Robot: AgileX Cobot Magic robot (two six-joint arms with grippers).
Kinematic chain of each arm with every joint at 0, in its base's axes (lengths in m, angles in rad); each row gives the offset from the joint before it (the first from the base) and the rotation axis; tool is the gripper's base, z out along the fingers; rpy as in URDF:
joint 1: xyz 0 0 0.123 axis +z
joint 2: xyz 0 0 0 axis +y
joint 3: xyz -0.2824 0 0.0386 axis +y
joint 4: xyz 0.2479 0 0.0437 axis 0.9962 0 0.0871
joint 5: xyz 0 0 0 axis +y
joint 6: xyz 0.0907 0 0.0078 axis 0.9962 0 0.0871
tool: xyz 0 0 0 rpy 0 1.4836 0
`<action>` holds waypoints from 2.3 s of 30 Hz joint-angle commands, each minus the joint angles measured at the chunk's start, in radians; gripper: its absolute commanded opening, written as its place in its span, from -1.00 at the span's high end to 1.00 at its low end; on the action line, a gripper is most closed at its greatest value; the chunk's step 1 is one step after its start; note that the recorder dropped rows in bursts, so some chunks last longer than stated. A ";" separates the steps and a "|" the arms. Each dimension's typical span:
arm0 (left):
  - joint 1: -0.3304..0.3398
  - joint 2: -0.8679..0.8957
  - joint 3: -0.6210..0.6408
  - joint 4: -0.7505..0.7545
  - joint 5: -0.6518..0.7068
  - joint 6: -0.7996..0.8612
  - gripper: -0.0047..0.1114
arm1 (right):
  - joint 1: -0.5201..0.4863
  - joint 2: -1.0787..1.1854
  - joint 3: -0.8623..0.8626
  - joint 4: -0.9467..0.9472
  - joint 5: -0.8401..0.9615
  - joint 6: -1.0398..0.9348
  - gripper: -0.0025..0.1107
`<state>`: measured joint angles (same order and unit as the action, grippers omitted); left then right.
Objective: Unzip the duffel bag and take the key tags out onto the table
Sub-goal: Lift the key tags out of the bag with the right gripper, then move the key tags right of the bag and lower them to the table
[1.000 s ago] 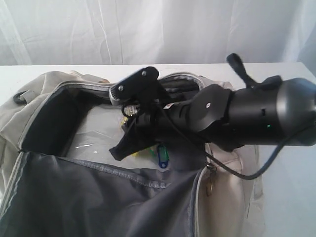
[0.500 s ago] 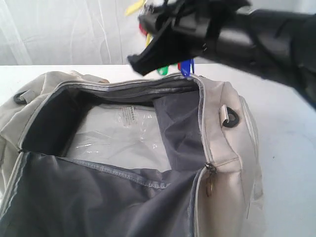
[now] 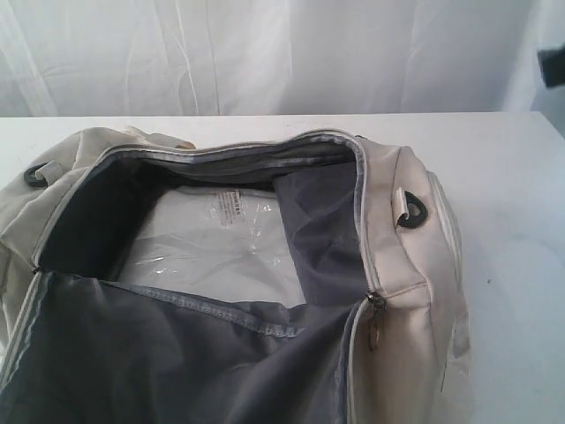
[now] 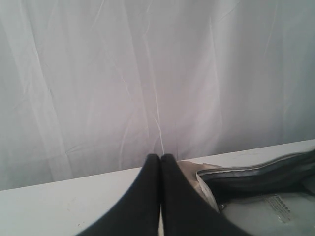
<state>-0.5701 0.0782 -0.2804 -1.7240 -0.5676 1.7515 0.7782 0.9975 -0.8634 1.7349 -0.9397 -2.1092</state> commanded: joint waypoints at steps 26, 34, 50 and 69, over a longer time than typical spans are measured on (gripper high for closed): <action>-0.001 -0.008 0.004 -0.020 0.019 -0.032 0.92 | -0.131 0.402 0.342 0.010 0.384 0.547 0.96; -0.001 -0.008 0.004 -0.020 0.019 -0.032 0.92 | -0.142 0.648 0.298 -0.069 0.703 0.654 0.96; -0.001 -0.008 0.004 -0.020 0.017 -0.029 0.92 | -0.140 0.861 0.013 -0.080 1.112 0.699 0.96; -0.001 -0.008 0.004 -0.020 0.014 -0.029 0.92 | -0.140 0.412 0.161 0.010 0.424 0.375 0.96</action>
<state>-0.5701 0.0782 -0.2804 -1.7240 -0.5492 1.7285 0.6372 1.4241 -0.7685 1.7322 -0.5137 -1.7124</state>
